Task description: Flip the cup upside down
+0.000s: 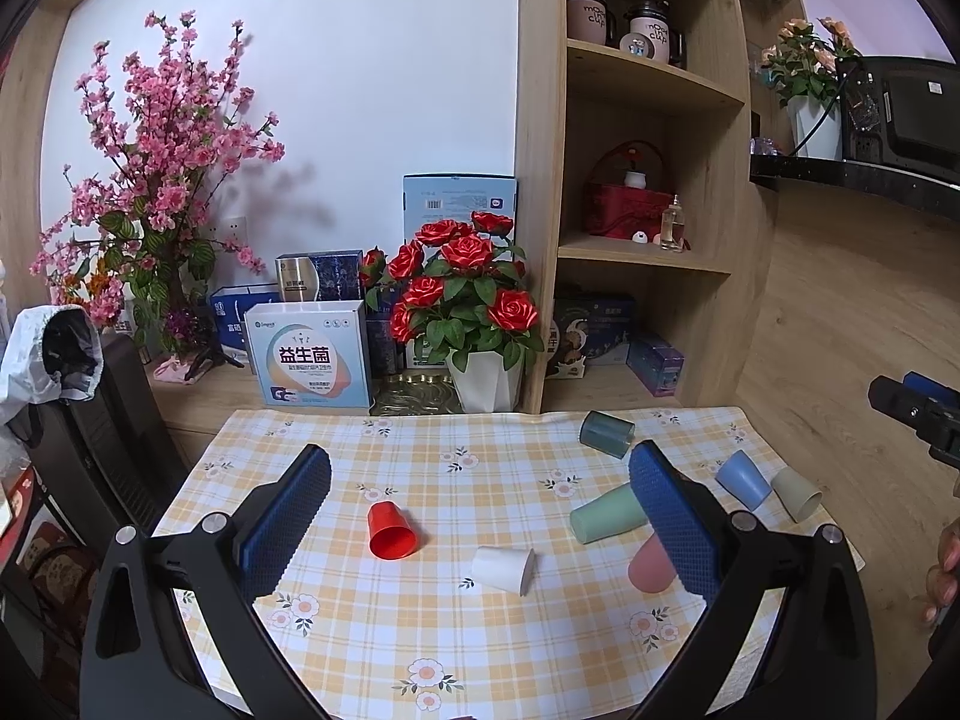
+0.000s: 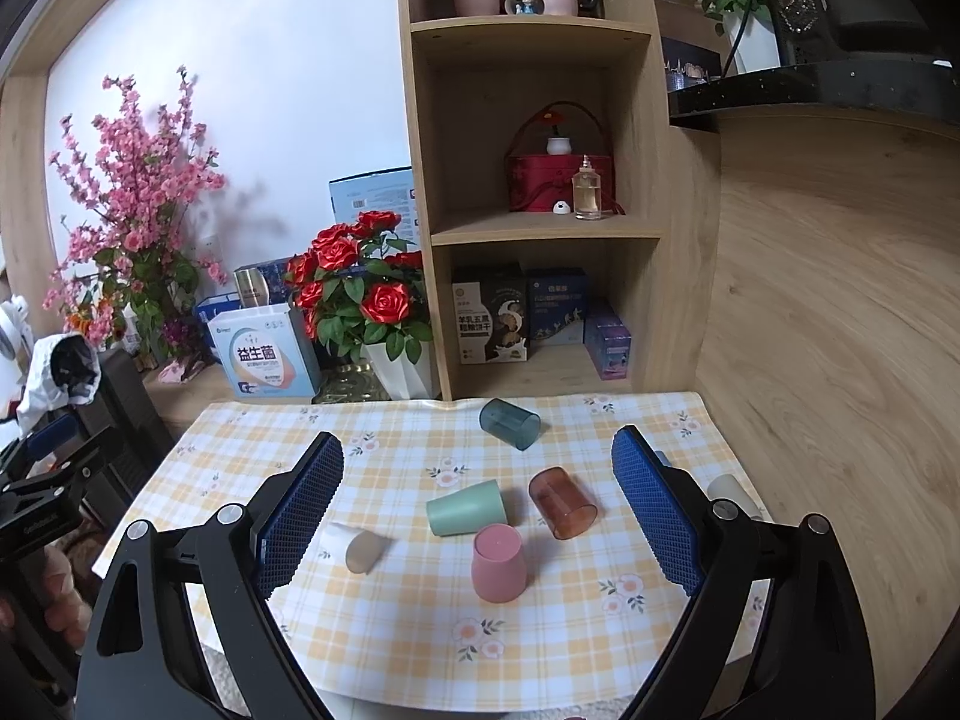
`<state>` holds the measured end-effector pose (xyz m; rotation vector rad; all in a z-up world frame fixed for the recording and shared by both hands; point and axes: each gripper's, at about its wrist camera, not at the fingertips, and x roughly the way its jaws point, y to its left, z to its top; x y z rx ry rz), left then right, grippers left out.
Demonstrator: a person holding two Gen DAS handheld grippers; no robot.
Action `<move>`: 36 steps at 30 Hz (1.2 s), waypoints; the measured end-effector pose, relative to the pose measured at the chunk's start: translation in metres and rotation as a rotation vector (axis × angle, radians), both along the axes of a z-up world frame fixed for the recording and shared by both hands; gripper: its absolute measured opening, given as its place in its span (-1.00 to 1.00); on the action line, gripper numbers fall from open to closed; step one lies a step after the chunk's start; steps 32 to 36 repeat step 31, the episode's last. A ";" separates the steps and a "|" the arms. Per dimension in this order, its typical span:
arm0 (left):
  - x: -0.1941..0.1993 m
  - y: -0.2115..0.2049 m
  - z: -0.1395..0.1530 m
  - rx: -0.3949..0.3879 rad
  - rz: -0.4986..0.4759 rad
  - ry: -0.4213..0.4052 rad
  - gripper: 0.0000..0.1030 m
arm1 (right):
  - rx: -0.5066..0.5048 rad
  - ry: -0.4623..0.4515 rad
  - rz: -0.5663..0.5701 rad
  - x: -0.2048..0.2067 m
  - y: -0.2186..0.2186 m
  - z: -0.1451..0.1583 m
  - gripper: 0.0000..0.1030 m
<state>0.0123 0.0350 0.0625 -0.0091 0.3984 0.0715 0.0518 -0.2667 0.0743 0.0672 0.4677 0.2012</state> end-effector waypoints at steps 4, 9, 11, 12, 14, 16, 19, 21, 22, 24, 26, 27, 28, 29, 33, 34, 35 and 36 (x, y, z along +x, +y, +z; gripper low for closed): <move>-0.001 -0.001 0.001 0.008 0.002 0.000 0.89 | 0.000 0.001 -0.002 0.000 -0.001 -0.001 0.71; -0.001 -0.002 0.001 0.009 0.002 0.002 0.89 | 0.000 0.001 -0.001 0.000 0.000 0.000 0.71; -0.001 -0.002 0.000 0.011 0.001 0.004 0.89 | 0.001 0.001 -0.004 0.000 0.000 0.000 0.71; -0.001 -0.002 0.000 0.011 -0.001 0.005 0.89 | 0.002 0.001 -0.003 0.000 0.000 0.000 0.71; -0.001 -0.003 -0.001 0.013 -0.004 0.006 0.89 | 0.002 0.001 -0.007 0.000 0.000 -0.001 0.71; -0.002 -0.004 -0.001 0.014 -0.005 0.007 0.89 | 0.002 0.001 -0.007 -0.001 0.000 -0.002 0.71; -0.002 -0.004 -0.002 0.015 -0.005 0.009 0.89 | 0.001 0.001 -0.008 -0.001 0.000 -0.002 0.71; -0.002 -0.005 -0.002 0.015 -0.006 0.009 0.89 | 0.002 0.002 -0.009 -0.001 0.000 -0.002 0.71; -0.002 -0.005 -0.002 0.015 -0.007 0.008 0.89 | 0.001 0.002 -0.011 -0.002 0.000 -0.003 0.71; -0.002 -0.005 -0.002 0.016 -0.007 0.008 0.89 | 0.003 0.003 -0.012 -0.002 0.000 -0.004 0.71; -0.002 -0.005 -0.002 0.017 -0.006 0.008 0.89 | 0.003 0.004 -0.012 -0.002 0.000 -0.005 0.71; -0.002 -0.006 -0.002 0.020 -0.002 0.006 0.89 | 0.003 0.005 -0.012 -0.002 0.000 -0.005 0.71; -0.002 -0.006 -0.003 0.024 0.002 0.005 0.89 | 0.003 0.006 -0.012 -0.002 -0.001 -0.005 0.71; -0.002 -0.007 -0.003 0.027 0.004 0.005 0.89 | 0.002 0.008 -0.013 -0.001 -0.001 -0.006 0.71; -0.002 -0.007 -0.004 0.035 0.009 0.004 0.89 | 0.004 0.009 -0.015 -0.001 -0.001 -0.008 0.71; -0.002 -0.007 -0.004 0.035 0.009 0.004 0.89 | 0.004 0.009 -0.015 -0.001 -0.001 -0.008 0.71; -0.002 -0.007 -0.004 0.035 0.009 0.004 0.89 | 0.004 0.009 -0.015 -0.001 -0.001 -0.008 0.71; -0.002 -0.007 -0.004 0.035 0.009 0.004 0.89 | 0.004 0.009 -0.015 -0.001 -0.001 -0.008 0.71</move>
